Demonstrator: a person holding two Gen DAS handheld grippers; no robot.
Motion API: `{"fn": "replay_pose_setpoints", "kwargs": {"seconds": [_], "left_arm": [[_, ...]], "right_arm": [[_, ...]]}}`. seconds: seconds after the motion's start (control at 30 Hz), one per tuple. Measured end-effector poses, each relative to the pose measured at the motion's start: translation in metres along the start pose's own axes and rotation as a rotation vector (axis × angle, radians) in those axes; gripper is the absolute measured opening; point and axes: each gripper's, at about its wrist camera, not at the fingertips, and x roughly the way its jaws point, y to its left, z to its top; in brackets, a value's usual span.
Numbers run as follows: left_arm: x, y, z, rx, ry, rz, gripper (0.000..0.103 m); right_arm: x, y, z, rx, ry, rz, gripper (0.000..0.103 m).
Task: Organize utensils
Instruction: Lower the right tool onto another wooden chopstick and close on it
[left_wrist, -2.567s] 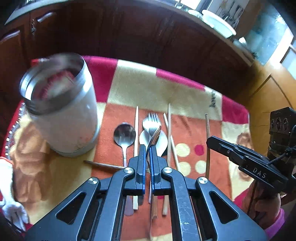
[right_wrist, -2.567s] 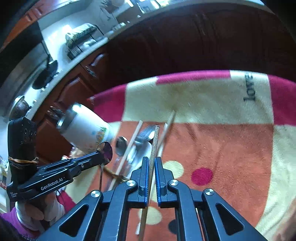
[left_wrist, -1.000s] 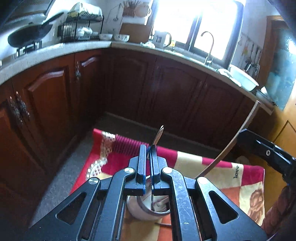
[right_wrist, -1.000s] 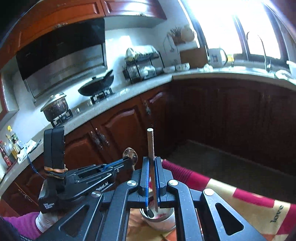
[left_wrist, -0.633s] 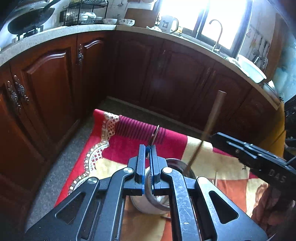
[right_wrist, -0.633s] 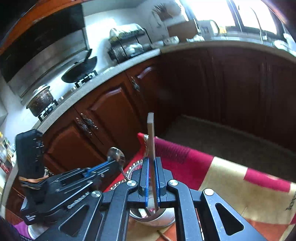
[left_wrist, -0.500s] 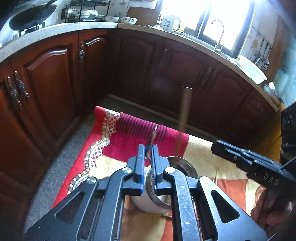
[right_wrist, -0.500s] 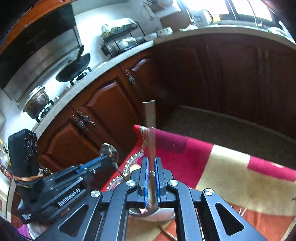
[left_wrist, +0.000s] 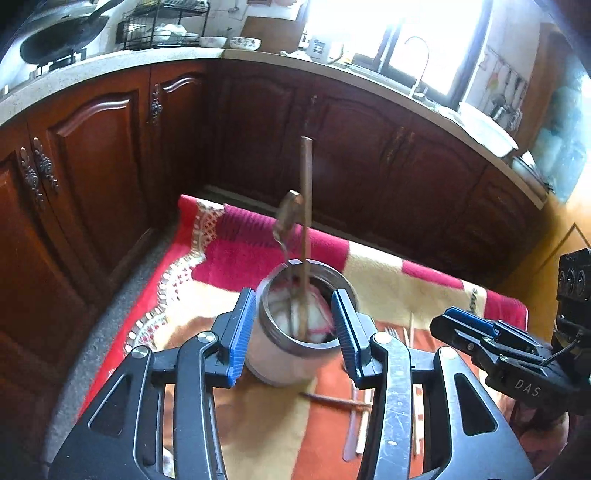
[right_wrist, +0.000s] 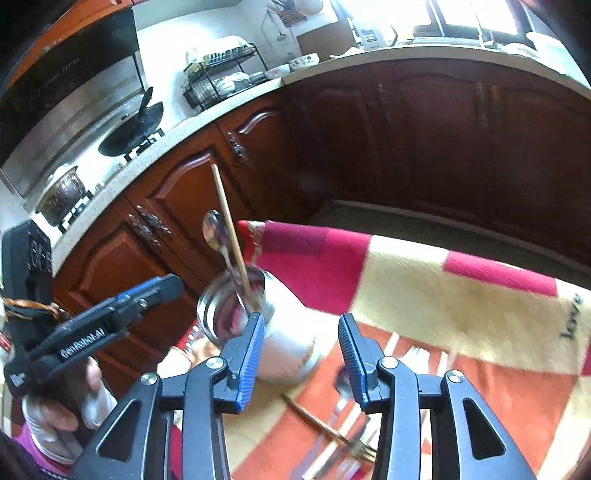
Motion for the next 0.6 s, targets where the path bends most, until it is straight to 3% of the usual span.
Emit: {"fn": "replay_pose_setpoints", "kwargs": {"seconds": [0.33,0.6], "left_arm": [[-0.002,-0.048,-0.029,0.060,0.038,-0.052,0.042],[0.011,-0.055,-0.049,0.052,0.094,-0.081,0.045]], "right_arm": [[-0.044,-0.042,-0.046,0.067,-0.003,-0.092,0.044],[-0.039,-0.072,-0.076,0.079,0.053,-0.208,0.051]]}}
